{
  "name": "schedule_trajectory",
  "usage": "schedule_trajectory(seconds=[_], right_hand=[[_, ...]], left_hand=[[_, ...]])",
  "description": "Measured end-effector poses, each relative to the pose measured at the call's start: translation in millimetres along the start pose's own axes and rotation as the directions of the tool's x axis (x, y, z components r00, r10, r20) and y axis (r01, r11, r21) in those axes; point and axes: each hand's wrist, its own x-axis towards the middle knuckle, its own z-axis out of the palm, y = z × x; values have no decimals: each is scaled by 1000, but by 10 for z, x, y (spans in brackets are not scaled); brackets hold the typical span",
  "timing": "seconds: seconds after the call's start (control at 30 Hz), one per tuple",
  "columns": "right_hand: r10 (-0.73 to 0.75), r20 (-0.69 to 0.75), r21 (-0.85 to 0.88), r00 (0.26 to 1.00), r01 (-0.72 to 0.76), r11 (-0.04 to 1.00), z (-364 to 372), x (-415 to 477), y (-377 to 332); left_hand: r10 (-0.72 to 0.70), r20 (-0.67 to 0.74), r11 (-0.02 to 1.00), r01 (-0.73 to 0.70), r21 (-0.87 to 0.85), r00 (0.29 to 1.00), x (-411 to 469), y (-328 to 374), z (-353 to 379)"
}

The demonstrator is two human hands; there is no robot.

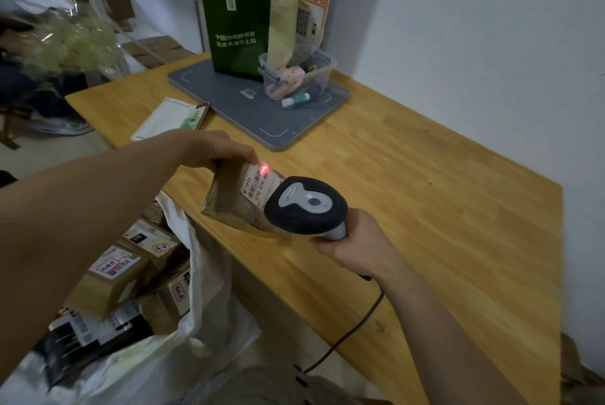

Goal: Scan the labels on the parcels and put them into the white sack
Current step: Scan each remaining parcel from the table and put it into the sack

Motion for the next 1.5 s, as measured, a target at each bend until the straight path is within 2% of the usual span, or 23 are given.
schedule_trajectory(seconds=[0.17,0.3,0.37,0.5,0.67,0.77,0.83,1.0,1.13,1.2,1.33,1.43,1.5], right_hand=[[-9,6,42,1000,9,999,57,76,-42],[80,100,271,992,-105,957,175,170,-42],[113,133,334,985,-152,930,292,250,-43],[133,217,340,967,-203,918,713,453,-119],[222,338,233,915,-309,922,1470,754,-230],[312,426,298,849,-457,838,1910,897,-235],[375,489,308,787,-558,770,2182,968,-221],[480,564,353,671,-722,595,2713,1049,-142],[528,591,354,610,-784,510,2998,969,-50],[575,526,357,627,-776,519,3081,951,-20],[578,371,362,726,-687,630,3094,917,-142],[512,308,401,802,-597,694,2916,904,-363],[482,248,471,840,-540,698,2706,928,-484]], left_hand=[[-43,-39,998,41,-56,998,-55,-106,-50],[-110,-120,983,91,-158,987,-95,-336,-174],[-152,-183,980,124,-157,971,-154,-564,-266],[-230,-272,971,203,-124,935,-476,-1159,-419],[-347,-428,929,242,-281,834,-917,-1920,-441],[-424,-514,880,204,-430,746,-1068,-2307,-323],[-438,-541,853,144,-501,718,-1139,-2527,-245],[-443,-486,760,28,-650,753,-1270,-2980,-162],[-461,-428,716,41,-697,778,-1296,-3171,-170],[-455,-417,721,50,-691,787,-1297,-3219,-178],[-425,-399,763,85,-641,812,-1352,-3204,-230],[-348,-396,862,123,-492,850,-1385,-3067,-292],[-281,-393,921,130,-368,876,-1353,-2924,-311]])
